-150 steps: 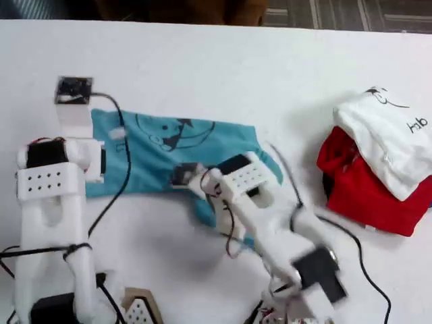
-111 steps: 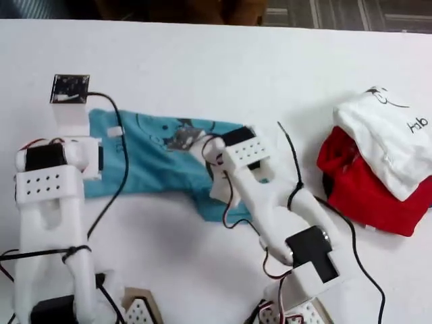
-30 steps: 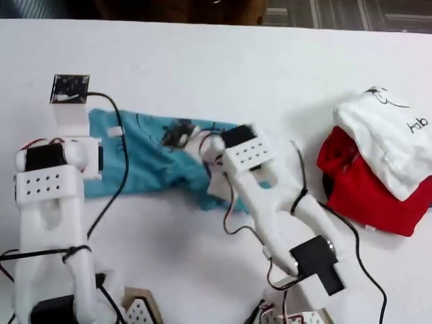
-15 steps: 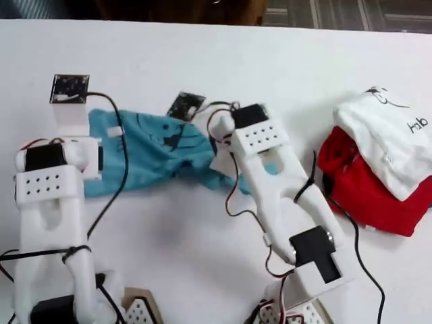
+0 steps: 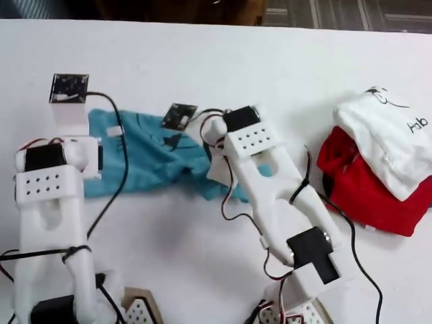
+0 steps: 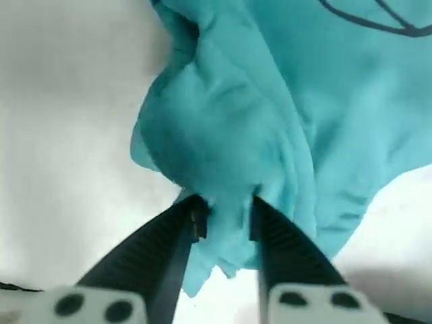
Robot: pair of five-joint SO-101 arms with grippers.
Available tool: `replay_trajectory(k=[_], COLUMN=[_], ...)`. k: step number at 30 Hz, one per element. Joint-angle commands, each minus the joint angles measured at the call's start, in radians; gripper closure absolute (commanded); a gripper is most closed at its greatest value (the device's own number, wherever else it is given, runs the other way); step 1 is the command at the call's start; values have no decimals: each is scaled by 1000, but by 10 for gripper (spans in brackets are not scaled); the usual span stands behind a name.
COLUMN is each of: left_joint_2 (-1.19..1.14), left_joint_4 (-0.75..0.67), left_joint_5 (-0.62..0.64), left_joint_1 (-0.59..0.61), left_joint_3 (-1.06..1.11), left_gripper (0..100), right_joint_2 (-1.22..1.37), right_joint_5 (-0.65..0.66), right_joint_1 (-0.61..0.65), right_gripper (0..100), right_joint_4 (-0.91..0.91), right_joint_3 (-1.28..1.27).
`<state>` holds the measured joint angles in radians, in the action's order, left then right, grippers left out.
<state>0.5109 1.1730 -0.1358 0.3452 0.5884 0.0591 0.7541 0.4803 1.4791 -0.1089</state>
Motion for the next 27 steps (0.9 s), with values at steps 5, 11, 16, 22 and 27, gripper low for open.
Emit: replay_trajectory(k=[5, 11, 16, 22, 27], left_joint_2=[15, 15, 15, 15, 15], left_joint_4=[-12, -12, -12, -12, -12], left_joint_5=[-3, -3, -3, -3, -3], left_joint_1=[8, 8, 8, 8, 8], left_joint_3=[-5, -5, -5, -5, -5], left_gripper=[973, 973, 973, 973, 973], right_joint_2=[-12, -5, -4, -4, -4], right_joint_5=[9, 9, 9, 9, 9], right_joint_1=[12, 8, 4, 4, -25], right_gripper=[808, 903, 967, 980, 981], right_joint_4=[1, -21, -62, -85, -133], right_joint_3=[48, 48, 46, 48, 48])
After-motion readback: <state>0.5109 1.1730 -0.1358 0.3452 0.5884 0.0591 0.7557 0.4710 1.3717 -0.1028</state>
